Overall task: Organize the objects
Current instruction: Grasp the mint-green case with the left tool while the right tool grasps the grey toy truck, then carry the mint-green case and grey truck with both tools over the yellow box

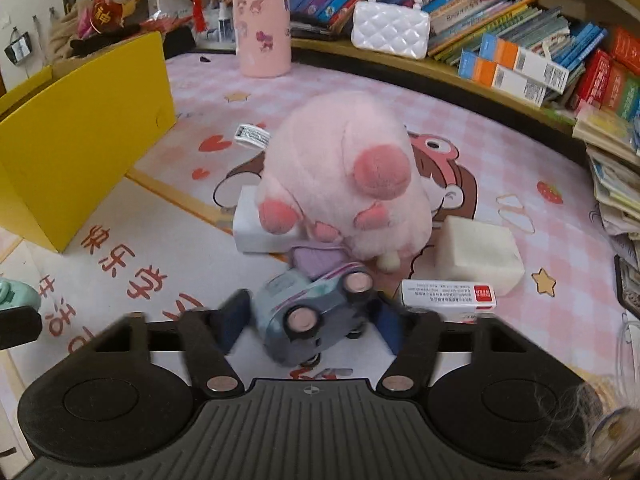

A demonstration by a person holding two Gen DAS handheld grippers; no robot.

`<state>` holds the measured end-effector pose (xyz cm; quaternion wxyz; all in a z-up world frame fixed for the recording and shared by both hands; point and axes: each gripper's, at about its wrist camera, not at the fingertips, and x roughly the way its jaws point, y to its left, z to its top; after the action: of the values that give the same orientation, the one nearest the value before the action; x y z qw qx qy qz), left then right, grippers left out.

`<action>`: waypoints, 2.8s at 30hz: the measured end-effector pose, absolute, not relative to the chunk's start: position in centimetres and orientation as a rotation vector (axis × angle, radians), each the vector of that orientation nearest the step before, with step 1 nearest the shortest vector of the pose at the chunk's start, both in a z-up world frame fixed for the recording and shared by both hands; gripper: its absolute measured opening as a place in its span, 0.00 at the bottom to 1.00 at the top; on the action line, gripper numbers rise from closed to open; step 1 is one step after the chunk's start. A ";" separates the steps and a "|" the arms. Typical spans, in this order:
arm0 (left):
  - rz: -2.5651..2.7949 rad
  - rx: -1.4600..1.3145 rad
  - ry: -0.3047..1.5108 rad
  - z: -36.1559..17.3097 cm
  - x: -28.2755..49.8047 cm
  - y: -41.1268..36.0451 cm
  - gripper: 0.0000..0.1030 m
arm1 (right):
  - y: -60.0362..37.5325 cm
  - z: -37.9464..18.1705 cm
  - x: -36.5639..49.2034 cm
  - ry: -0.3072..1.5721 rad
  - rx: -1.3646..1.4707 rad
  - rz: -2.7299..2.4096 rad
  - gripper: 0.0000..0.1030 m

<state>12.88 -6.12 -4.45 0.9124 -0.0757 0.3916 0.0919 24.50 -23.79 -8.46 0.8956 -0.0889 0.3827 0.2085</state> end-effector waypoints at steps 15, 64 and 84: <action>0.146 -0.184 0.759 -3.9 10.2 -2.9 0.67 | -21.4 -5.2 17.8 0.767 -0.080 0.389 0.56; 0.137 -0.098 0.469 4.0 2.0 12.7 0.67 | -3.5 2.1 6.1 0.593 -0.069 0.416 0.56; 0.217 -0.071 0.589 1.4 15.7 12.3 0.67 | 1.7 3.2 24.4 0.649 -0.077 0.518 0.56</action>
<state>15.67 12.32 1.36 0.9505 -0.0348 0.2896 0.1069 24.39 1.67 3.23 0.9144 -0.0373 0.3150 0.2514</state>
